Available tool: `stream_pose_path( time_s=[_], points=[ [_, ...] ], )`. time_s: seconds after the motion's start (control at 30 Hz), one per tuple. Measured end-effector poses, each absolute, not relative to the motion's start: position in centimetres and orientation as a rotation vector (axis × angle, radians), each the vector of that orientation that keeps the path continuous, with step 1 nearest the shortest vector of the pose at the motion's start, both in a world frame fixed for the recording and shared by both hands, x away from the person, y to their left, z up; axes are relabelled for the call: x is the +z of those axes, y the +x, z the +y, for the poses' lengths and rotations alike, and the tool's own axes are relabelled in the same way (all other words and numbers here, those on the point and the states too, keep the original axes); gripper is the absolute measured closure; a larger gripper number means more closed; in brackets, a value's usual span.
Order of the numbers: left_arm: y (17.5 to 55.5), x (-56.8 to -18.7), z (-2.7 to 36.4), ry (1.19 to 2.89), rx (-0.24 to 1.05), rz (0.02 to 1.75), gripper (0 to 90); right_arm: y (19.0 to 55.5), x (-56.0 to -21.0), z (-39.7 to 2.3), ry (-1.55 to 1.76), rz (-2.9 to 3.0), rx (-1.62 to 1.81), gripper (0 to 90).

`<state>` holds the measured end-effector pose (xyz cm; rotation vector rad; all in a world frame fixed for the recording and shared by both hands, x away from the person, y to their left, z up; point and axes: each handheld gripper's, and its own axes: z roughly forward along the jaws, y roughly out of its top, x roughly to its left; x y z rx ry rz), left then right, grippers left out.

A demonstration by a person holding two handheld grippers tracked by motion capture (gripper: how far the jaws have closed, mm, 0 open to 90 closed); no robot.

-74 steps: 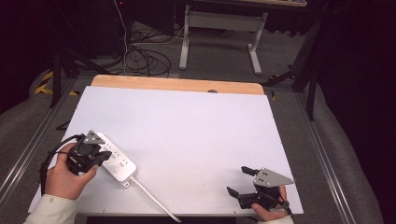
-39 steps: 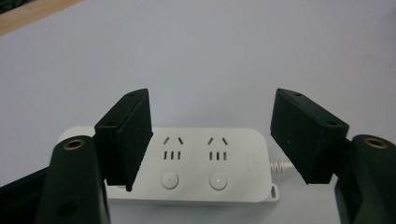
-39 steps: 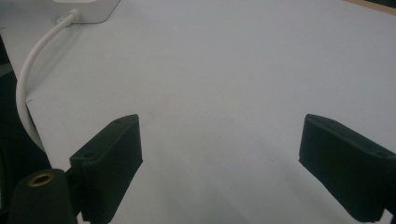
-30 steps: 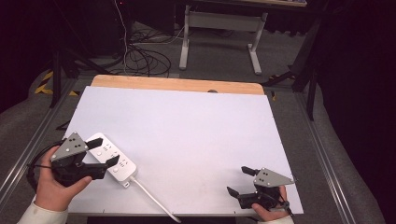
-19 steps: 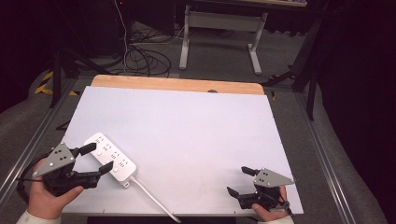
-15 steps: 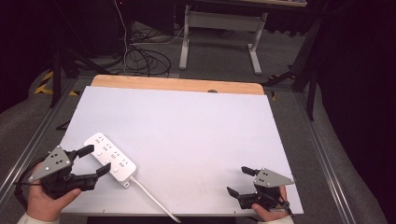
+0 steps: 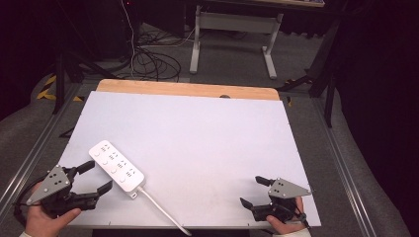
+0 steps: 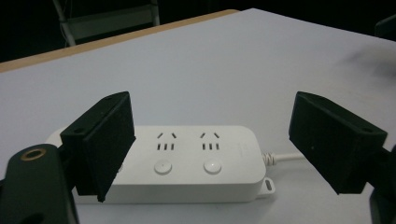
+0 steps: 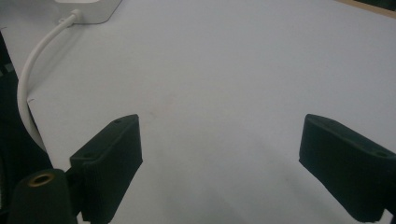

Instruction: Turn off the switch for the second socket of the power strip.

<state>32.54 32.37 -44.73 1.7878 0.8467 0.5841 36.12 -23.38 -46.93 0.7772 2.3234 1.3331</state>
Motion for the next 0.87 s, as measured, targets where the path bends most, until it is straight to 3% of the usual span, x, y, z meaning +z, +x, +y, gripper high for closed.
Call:
stream_pose_path(
  time_s=[0.63,0.87],
  points=[
    [32.3,-47.3,32.9,1.912,0.589,0.864,14.0,36.1,-46.9,-23.4,0.775,2.323,1.332,13.7],
    [32.8,-47.9,33.0,1.873,0.492,0.903,14.0,36.2,-47.0,-23.4,0.775,2.324,1.333,13.6]
  ],
)
